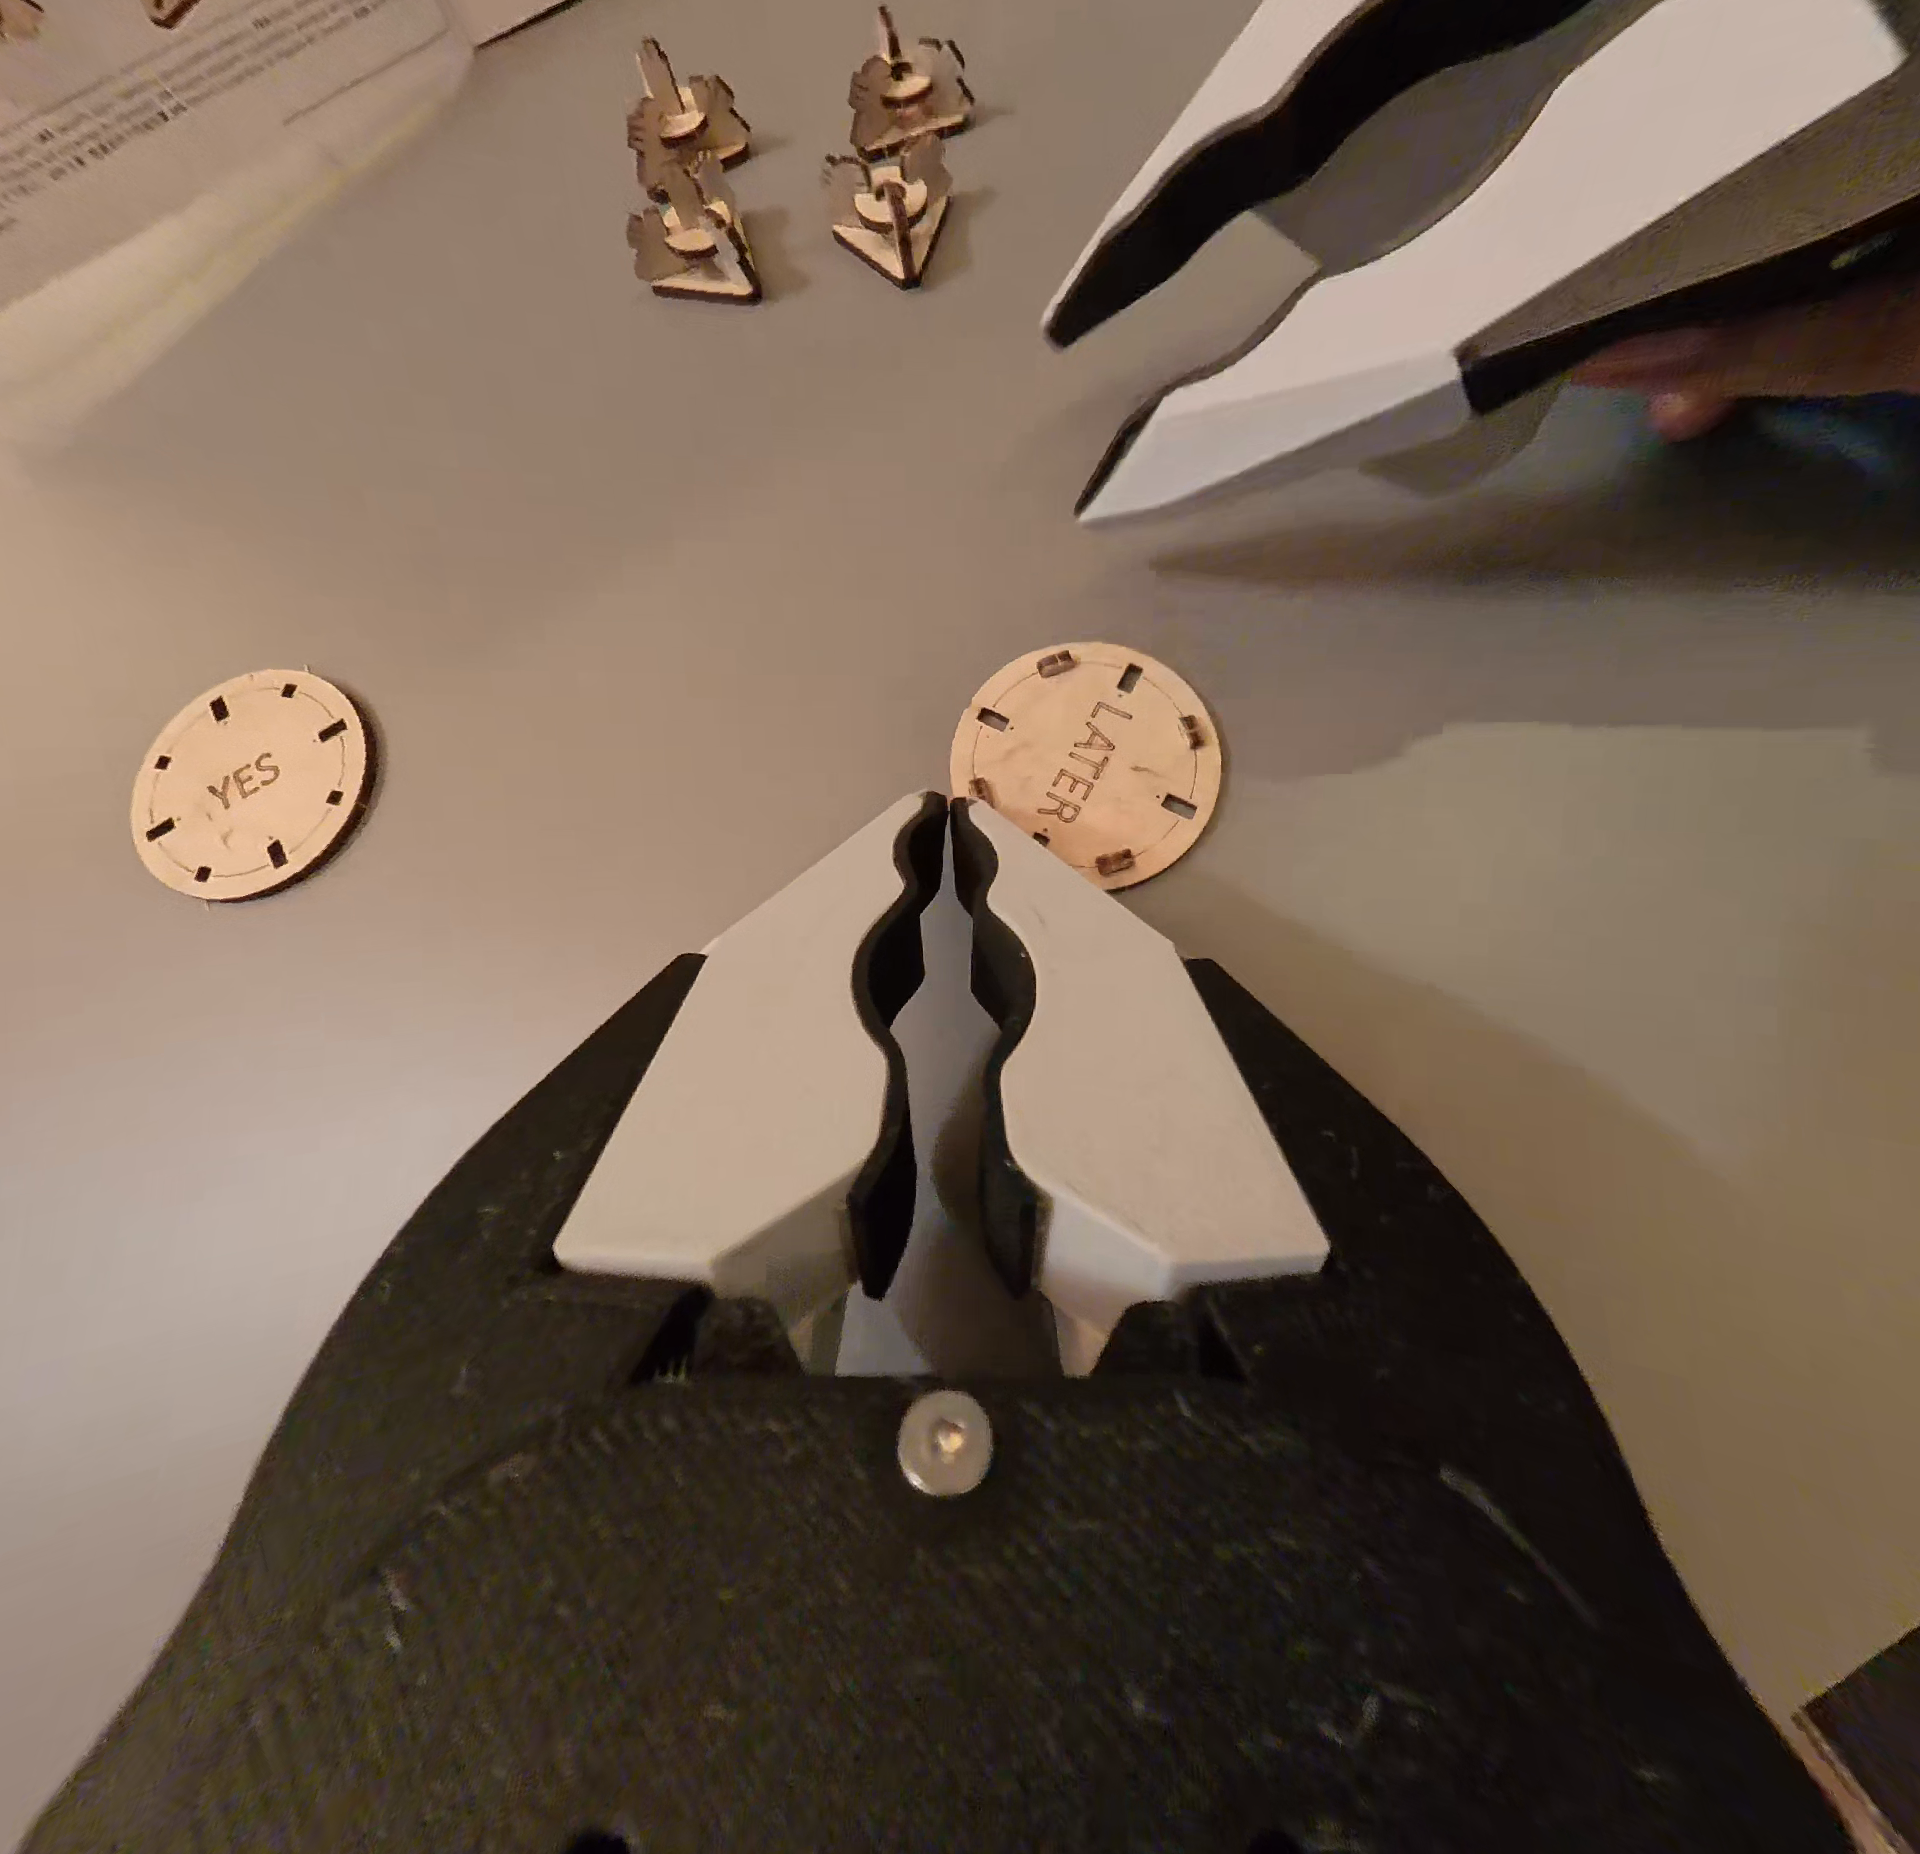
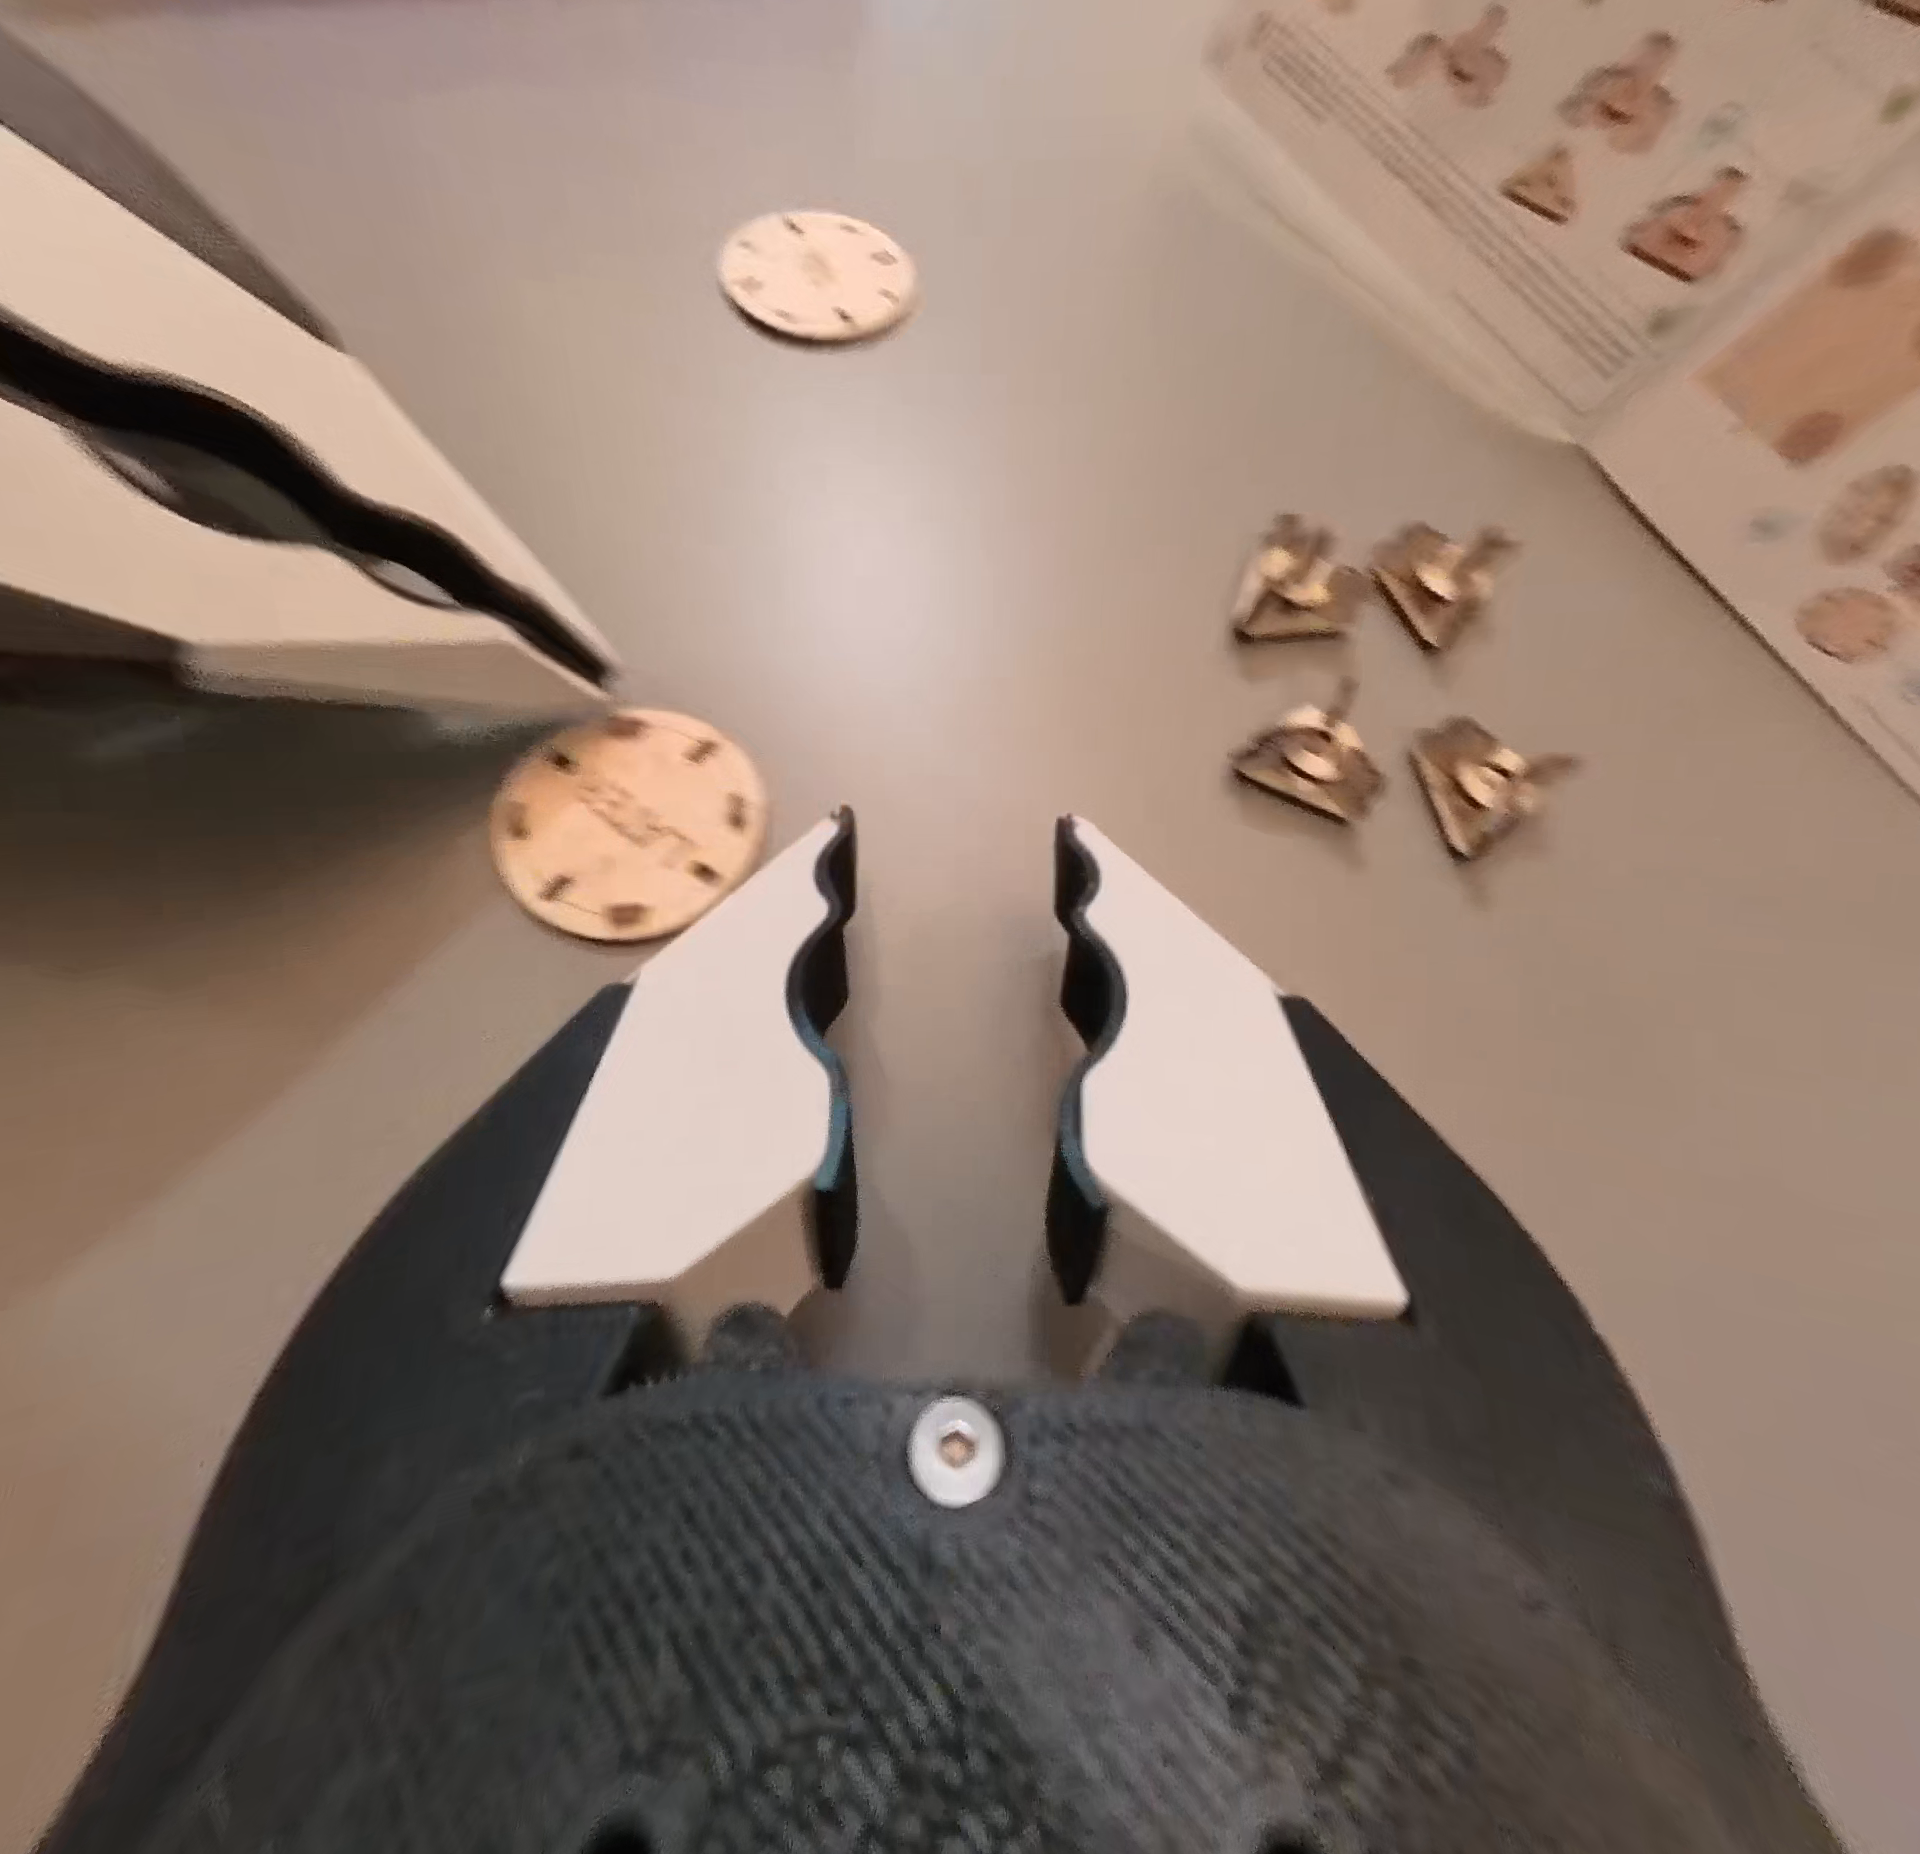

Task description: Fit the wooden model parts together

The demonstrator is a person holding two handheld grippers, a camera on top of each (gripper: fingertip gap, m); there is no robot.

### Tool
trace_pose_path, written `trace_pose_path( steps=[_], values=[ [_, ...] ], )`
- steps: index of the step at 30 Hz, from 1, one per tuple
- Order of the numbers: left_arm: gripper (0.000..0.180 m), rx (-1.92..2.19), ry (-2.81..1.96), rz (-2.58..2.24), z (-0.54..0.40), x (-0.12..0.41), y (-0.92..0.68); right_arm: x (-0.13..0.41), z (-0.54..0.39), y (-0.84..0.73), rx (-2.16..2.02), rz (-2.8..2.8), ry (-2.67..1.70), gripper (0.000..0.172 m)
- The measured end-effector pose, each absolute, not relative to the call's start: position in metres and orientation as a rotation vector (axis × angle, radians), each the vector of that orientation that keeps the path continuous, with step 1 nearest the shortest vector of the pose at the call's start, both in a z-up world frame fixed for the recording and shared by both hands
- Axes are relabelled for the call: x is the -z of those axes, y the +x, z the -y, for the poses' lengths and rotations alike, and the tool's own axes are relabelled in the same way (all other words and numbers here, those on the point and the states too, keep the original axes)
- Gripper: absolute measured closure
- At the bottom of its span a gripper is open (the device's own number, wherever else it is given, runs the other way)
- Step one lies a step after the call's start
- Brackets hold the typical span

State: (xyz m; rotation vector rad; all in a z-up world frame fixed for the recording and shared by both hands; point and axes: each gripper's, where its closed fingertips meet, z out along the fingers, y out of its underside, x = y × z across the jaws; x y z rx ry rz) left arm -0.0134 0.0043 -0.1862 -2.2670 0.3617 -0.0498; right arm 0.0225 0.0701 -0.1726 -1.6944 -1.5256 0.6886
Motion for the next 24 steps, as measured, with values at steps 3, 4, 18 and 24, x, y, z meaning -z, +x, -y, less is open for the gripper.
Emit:
trace_pose_path(
  steps=[3,4,18,24],
  values=[
    [0.178,0.129,-2.241,-0.295,-0.005,0.18,-0.017,0.185,-0.088,0.034,-0.555,1.52,-1.749,0.122],
    [0.178,0.15,-2.221,-0.272,-0.005,0.176,-0.018,0.186,-0.089,0.034,-0.558,1.52,-1.764,0.121],
    [0.177,0.42,-2.048,-0.045,-0.004,0.149,-0.036,0.19,-0.099,0.038,-0.693,1.432,-1.926,0.081],
    [0.176,0.475,-2.004,0.007,-0.003,0.143,-0.041,0.196,-0.1,0.038,-0.578,1.459,-1.915,0.039]
  ],
)
